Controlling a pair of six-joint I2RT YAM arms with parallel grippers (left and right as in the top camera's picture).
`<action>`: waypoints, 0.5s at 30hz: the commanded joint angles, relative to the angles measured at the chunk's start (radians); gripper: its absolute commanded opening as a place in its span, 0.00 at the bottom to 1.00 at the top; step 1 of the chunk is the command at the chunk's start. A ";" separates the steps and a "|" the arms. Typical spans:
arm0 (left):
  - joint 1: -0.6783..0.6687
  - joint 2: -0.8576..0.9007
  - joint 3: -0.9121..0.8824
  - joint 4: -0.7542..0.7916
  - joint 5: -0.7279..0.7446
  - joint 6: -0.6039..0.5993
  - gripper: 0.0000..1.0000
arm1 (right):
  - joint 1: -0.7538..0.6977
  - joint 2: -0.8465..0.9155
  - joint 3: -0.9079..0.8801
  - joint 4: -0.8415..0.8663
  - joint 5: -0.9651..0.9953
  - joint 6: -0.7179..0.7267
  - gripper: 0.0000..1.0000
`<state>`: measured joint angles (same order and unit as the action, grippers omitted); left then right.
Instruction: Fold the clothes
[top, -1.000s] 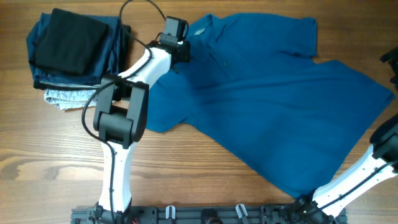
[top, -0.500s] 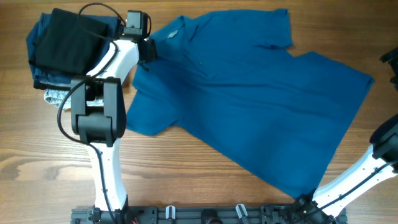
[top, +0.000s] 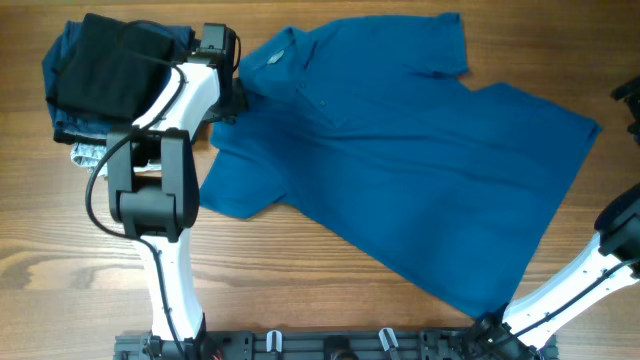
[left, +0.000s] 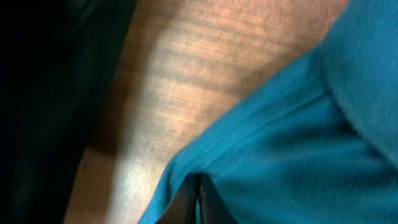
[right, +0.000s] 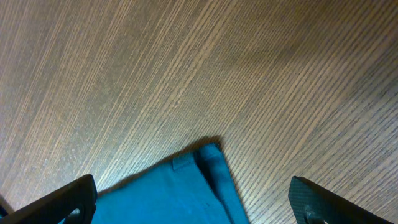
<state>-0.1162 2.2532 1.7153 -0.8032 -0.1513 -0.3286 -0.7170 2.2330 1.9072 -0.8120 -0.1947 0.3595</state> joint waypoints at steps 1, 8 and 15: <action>-0.028 -0.195 -0.013 -0.029 -0.021 -0.020 0.04 | 0.004 -0.031 0.019 0.000 -0.013 0.010 0.99; -0.077 -0.319 -0.013 -0.124 0.076 -0.021 0.06 | 0.004 -0.031 0.019 0.000 -0.013 0.010 1.00; -0.058 -0.323 -0.013 -0.283 0.274 -0.019 0.13 | 0.004 -0.031 0.019 0.000 -0.013 0.010 0.99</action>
<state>-0.1829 1.9251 1.7042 -1.0351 0.0193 -0.3393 -0.7170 2.2330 1.9072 -0.8120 -0.1947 0.3595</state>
